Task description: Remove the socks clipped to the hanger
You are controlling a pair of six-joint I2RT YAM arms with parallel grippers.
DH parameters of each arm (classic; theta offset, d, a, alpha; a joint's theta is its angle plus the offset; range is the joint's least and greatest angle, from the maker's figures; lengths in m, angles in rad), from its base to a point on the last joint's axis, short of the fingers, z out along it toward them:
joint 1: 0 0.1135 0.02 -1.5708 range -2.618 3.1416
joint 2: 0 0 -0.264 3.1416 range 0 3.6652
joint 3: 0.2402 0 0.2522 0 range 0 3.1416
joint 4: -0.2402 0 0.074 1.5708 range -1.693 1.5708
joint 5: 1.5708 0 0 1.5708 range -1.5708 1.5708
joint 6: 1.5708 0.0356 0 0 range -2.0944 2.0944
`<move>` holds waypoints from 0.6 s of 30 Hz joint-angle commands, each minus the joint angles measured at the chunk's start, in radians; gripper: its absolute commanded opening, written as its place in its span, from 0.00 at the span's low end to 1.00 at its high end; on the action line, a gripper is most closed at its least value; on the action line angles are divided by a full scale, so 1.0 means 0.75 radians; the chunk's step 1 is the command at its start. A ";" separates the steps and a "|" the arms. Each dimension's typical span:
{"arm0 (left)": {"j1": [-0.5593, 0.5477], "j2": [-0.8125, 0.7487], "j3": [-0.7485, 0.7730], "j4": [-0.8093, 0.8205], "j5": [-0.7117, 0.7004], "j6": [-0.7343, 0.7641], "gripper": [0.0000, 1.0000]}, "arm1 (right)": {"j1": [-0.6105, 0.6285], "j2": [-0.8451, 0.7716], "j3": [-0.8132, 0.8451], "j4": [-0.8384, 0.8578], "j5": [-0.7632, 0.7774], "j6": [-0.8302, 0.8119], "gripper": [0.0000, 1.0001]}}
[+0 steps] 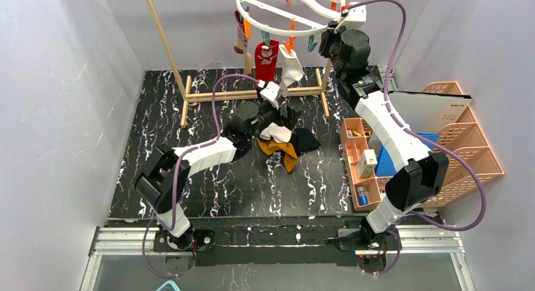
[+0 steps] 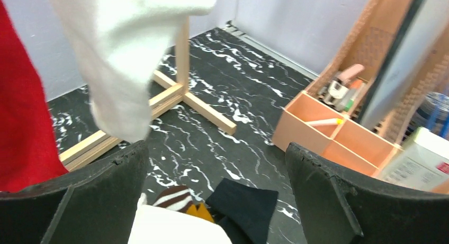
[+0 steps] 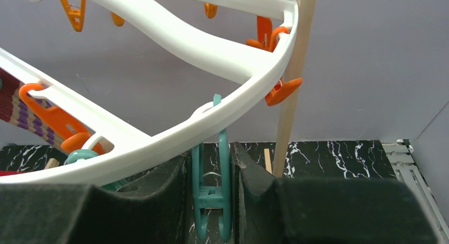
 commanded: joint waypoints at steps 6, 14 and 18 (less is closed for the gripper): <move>-0.043 0.138 0.127 0.110 -0.615 0.112 0.98 | -0.025 -0.051 -0.024 0.039 0.036 0.028 0.26; -0.045 0.236 0.187 0.258 -0.461 0.137 0.95 | -0.025 -0.051 -0.019 0.037 0.036 0.024 0.26; -0.043 0.272 0.229 0.284 -0.427 0.136 0.87 | -0.025 -0.051 -0.015 0.035 0.036 0.020 0.26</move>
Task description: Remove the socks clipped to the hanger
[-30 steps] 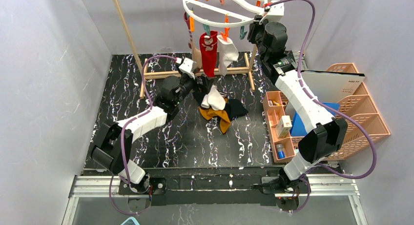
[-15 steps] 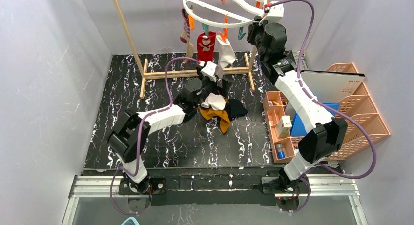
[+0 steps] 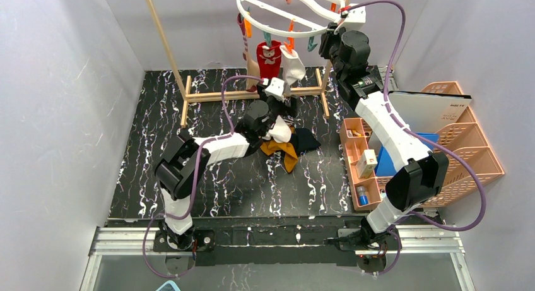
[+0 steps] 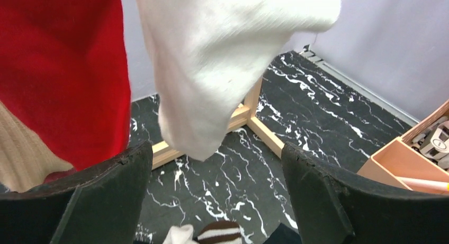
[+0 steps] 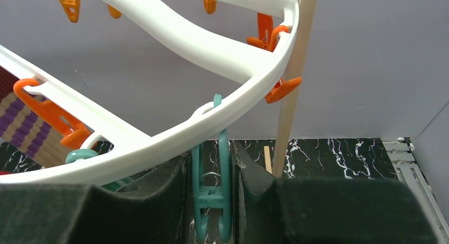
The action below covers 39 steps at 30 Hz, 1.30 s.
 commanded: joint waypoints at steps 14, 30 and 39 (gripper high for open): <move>0.011 0.080 0.173 0.111 0.065 0.030 0.65 | -0.019 -0.042 0.008 0.034 0.046 0.014 0.25; 0.072 -0.172 -0.098 -0.028 0.210 -0.114 0.00 | -0.019 -0.060 -0.070 0.045 0.025 0.029 0.75; 0.110 -0.244 -0.203 -0.053 0.285 -0.222 0.00 | -0.020 -0.282 -0.488 0.313 -0.240 0.152 0.85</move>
